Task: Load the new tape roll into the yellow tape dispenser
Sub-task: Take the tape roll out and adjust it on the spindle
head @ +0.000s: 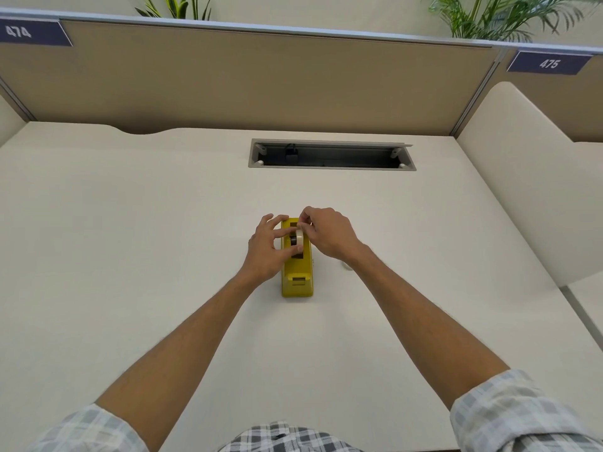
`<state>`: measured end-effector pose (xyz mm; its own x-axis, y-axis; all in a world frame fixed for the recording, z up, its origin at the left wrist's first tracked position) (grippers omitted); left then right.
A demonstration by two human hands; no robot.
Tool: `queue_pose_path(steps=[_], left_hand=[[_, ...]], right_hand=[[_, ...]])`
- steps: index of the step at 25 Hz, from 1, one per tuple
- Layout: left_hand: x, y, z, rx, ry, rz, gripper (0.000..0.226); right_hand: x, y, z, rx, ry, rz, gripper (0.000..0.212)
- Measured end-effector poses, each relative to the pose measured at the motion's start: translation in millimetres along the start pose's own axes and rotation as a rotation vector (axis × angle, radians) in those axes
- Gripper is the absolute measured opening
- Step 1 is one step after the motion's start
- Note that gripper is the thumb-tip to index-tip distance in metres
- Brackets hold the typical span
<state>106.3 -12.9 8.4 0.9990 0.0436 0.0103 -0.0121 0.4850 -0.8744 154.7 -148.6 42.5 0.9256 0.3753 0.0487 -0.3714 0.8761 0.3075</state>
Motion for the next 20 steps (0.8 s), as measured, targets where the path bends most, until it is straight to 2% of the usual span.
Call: queue_pose_path(steps=[8,13,20], left_hand=[[-5.8,-1.6,0.1,-0.060,-0.052,-0.024,0.044],[-9.8,-4.6,-0.6,-0.082,-0.090,-0.047,0.038],[-6.4,-7.6,-0.6,-0.108,-0.015,-0.046,0.057]], right_hand=[[-5.4,1.4,0.2,0.040,-0.017,-0.010,0.018],[-10.9,1.6,-2.0,0.084,-0.012,-0.018,0.019],[-14.2,1.5,0.1,0.118,-0.008,-0.033,0.019]])
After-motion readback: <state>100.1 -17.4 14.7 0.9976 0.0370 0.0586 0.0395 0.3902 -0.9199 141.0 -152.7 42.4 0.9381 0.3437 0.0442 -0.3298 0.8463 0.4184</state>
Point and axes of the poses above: each hand's wrist, its own x-axis towards the middle knuckle, its own z-axis out of the back of the hand, y = z × x, the point moved 4 cm from there along x, towards the middle knuckle, and after that the axes turned 5 degrees about -x, right-handed, at the moved point
